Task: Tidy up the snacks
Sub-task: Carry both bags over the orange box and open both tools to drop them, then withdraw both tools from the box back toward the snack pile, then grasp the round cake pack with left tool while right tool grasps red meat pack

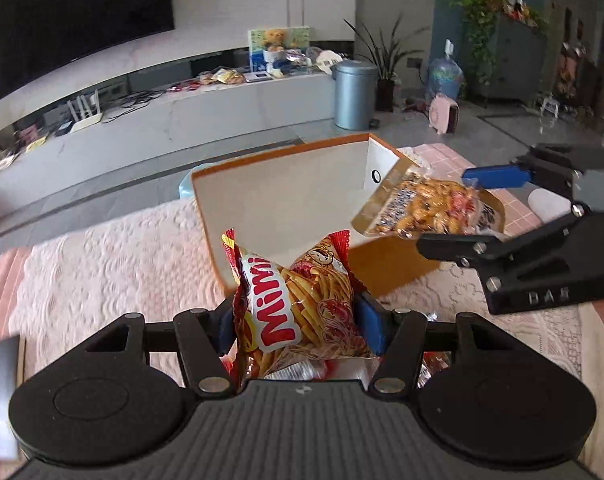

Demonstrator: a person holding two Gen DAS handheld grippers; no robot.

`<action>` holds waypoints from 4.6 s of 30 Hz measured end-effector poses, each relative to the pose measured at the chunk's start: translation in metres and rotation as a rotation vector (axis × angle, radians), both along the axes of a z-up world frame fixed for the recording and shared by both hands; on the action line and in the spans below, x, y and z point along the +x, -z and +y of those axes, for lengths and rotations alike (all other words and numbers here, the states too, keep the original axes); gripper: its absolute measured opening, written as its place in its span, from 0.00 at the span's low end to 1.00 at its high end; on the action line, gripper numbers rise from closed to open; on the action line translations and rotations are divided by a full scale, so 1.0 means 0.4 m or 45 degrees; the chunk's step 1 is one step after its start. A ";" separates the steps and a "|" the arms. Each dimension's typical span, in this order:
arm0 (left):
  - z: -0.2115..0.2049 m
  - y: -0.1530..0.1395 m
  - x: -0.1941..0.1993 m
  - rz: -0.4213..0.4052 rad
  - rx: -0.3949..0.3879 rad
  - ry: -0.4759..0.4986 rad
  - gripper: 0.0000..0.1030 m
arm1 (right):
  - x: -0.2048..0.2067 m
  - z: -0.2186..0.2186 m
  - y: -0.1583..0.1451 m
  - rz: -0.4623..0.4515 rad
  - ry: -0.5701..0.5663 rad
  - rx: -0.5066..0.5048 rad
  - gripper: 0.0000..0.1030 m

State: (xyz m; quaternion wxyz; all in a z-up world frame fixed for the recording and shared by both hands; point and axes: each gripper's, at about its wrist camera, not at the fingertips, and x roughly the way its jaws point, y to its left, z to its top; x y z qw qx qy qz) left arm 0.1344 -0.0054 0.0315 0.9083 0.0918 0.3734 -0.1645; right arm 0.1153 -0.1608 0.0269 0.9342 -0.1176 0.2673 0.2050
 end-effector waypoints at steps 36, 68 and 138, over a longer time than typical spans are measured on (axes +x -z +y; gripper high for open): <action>-0.130 0.240 0.458 0.522 0.350 0.071 0.78 | 0.594 0.015 0.284 0.910 0.274 0.079 0.76; -0.063 0.017 0.262 0.300 0.201 -0.071 0.84 | 0.537 -0.012 0.184 0.878 0.358 0.086 0.89; 0.142 0.345 -0.107 0.135 -0.381 -0.533 0.80 | -0.165 0.100 0.436 0.042 0.310 -0.107 0.67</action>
